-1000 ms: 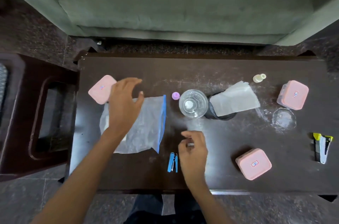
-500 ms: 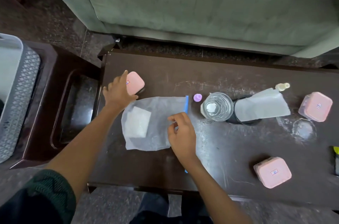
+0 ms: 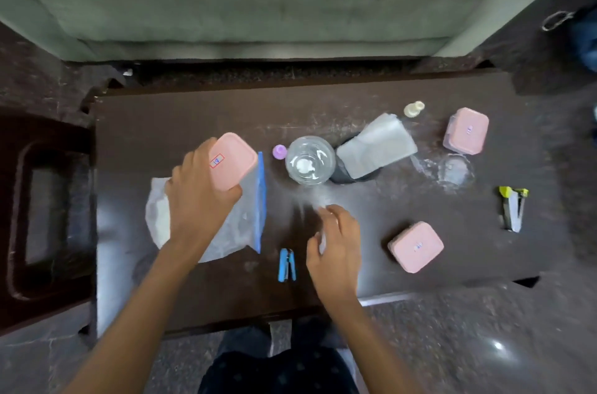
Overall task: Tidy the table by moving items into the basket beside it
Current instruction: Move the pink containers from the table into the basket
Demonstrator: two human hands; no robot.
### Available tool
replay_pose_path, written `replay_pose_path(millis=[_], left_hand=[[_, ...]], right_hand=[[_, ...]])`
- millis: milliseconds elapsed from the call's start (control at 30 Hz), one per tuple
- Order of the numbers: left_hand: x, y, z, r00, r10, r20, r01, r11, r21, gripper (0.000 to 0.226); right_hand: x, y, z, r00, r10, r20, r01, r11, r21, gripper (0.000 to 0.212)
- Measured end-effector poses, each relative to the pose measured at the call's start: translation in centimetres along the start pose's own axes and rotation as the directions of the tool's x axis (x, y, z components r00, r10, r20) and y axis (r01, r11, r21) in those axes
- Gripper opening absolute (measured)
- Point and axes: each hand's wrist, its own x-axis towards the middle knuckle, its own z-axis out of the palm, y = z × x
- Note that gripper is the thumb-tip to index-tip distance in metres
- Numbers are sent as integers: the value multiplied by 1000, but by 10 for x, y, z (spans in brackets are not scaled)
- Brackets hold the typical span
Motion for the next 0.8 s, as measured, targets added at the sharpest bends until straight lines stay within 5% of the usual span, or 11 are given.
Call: replay_pose_path(millis=[133,267,467,633,800], left_hand=[[1,14,5,999,53,-14,-53,999,-6,76],[10,30,4,996,90,-28,-88,995,49,75],[20,42,2,995,91,-44,-88,993,80,72],[16,45,3,997,76,-33,-73,994,86,73],[10,45,-11,998,10,-65,-4,997,82,74]], right_hand=[[-4,55,-25,985,170,0,-160,930,-330,76],[10,95,-46,889,436,138,-324,814,-481,112],[31,126,-48,755,595,274,-379,738,-558,120],[33,116,-58,833,513,207,-362,788,-498,92],[27,59,-86,962,192,192,-121,936,-331,84]])
